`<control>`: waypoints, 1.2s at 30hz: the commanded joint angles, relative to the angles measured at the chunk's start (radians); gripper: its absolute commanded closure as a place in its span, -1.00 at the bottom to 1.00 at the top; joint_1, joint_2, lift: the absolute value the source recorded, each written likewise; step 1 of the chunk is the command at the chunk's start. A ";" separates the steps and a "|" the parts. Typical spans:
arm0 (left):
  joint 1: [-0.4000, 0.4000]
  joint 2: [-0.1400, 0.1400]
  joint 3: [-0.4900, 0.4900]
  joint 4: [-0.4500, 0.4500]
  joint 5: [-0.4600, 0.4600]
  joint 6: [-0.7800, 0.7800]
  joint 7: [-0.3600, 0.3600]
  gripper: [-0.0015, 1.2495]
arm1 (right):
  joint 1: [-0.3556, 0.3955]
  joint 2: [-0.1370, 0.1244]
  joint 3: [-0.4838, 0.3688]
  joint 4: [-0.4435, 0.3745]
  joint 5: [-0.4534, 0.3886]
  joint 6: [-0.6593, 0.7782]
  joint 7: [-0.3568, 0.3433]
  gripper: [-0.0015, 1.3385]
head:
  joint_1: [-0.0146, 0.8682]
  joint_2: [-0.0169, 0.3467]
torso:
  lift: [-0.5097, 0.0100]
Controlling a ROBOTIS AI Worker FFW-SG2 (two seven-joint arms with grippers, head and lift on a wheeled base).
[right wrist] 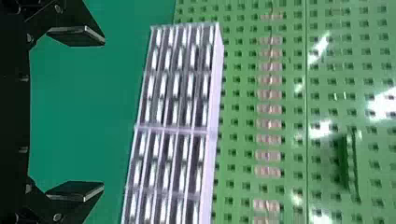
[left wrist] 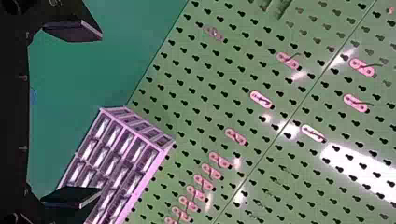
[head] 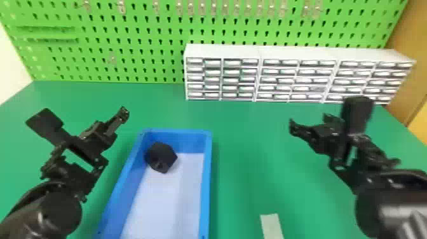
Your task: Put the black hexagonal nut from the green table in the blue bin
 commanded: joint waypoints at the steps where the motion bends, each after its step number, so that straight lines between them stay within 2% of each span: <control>1: 0.000 -0.001 0.000 0.000 0.000 0.000 0.000 -0.81 | 0.048 0.035 -0.112 -0.006 0.006 -0.042 0.000 -0.70 | 0.54 -0.73 | 0.58; 7: 0.003 -0.001 0.005 0.000 0.002 0.000 0.000 -0.81 | 0.097 0.034 -0.232 -0.017 -0.060 -0.042 0.003 -0.70 | 0.54 -0.73 | 0.58; 11: 0.005 -0.001 0.006 0.000 0.002 0.000 0.000 -0.81 | 0.115 0.034 -0.296 -0.030 -0.065 -0.043 0.005 -0.70 | 0.54 -0.73 | 0.58; 15: 0.003 -0.001 0.006 -0.002 0.002 0.000 0.000 -0.81 | 0.126 0.037 -0.348 -0.037 -0.073 -0.043 0.012 -0.70 | 0.54 -0.73 | 0.58; 20: 0.001 -0.001 0.005 0.000 0.002 0.000 0.000 -0.81 | 0.132 0.043 -0.411 -0.030 -0.125 -0.046 0.029 -0.70 | 0.54 -0.73 | 0.58; 24: 0.001 -0.001 0.005 0.000 0.002 0.000 0.000 -0.81 | 0.127 0.060 -0.437 -0.017 -0.168 -0.052 0.029 -0.70 | 0.54 -0.73 | 0.58; 27: 0.001 -0.001 0.005 0.000 0.002 0.000 0.000 -0.81 | 0.118 0.069 -0.445 0.017 -0.244 -0.069 0.029 -0.70 | 0.54 -0.73 | 0.58; 30: 0.001 -0.001 0.003 0.000 0.002 0.000 0.000 -0.81 | 0.112 0.069 -0.440 0.023 -0.248 -0.074 0.029 -0.70 | 0.54 -0.73 | 0.58; 36: 0.001 -0.001 0.003 -0.002 0.002 0.000 0.000 -0.81 | 0.103 0.043 -0.404 0.029 -0.280 -0.057 0.029 -0.70 | 0.54 -0.73 | 0.58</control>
